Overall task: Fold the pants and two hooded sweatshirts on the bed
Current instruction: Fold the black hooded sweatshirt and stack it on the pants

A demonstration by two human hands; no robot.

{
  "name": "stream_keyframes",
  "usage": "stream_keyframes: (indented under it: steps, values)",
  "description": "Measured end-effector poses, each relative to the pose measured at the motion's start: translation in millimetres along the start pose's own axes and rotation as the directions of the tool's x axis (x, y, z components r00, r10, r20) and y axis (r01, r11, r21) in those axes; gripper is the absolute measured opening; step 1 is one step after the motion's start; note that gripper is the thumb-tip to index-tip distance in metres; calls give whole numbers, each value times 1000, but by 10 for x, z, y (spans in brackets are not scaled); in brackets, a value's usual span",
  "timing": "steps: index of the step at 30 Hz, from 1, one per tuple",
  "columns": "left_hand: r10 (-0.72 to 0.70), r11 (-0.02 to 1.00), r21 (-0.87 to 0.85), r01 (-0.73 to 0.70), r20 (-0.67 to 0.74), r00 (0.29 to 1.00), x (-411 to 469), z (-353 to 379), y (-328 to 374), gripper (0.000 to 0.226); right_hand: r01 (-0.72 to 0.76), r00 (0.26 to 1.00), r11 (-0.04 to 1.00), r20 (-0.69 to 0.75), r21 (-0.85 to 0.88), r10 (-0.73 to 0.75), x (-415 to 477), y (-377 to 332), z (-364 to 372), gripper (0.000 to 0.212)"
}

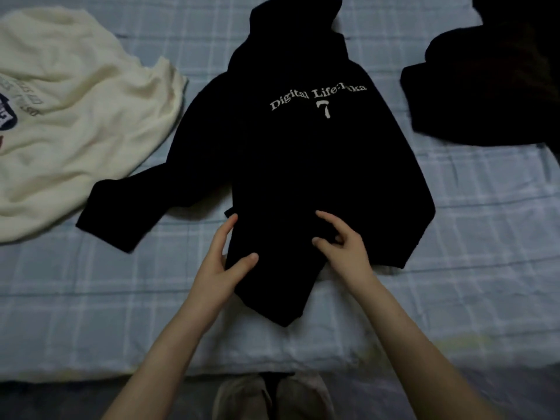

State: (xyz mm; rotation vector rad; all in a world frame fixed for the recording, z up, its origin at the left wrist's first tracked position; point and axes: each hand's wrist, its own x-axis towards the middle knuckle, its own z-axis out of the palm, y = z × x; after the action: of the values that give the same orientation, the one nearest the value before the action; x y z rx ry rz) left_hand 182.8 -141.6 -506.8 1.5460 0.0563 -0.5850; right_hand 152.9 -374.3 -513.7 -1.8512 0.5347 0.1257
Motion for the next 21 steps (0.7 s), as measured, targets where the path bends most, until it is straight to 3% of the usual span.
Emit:
stream_keyframes:
  steps: [5,7,11,13,15,19,21]
  values:
    - [86,993,99,-69,-185,979,-139,-98,171,56,56,995,994,-74,-96,-63,-264,-236,-500,36]
    - [89,987,152,-53,-240,967,-216,-73,90,65,67,995,987,-69,-144,-77,-342,-221,-530,35]
    - [-114,981,-176,76,-214,970,-305,79,-337,100,-21,994,1000,110,-19,23,-312,35,-270,42]
    - [-109,971,-228,69,-168,980,-347,131,-541,104,-11,991,1000,134,-2,11,-382,257,-194,50]
    - [-86,971,-236,48,-155,984,-369,148,-642,97,28,999,999,36,-47,-26,-499,505,-215,50]
    - [-14,986,-159,-51,-384,923,-335,-10,-651,80,-24,991,994,-132,-111,9,-684,817,-369,57]
    - [-70,959,-278,-50,-406,911,-327,3,-649,81,-15,977,983,-213,-185,-25,-679,838,-468,59]
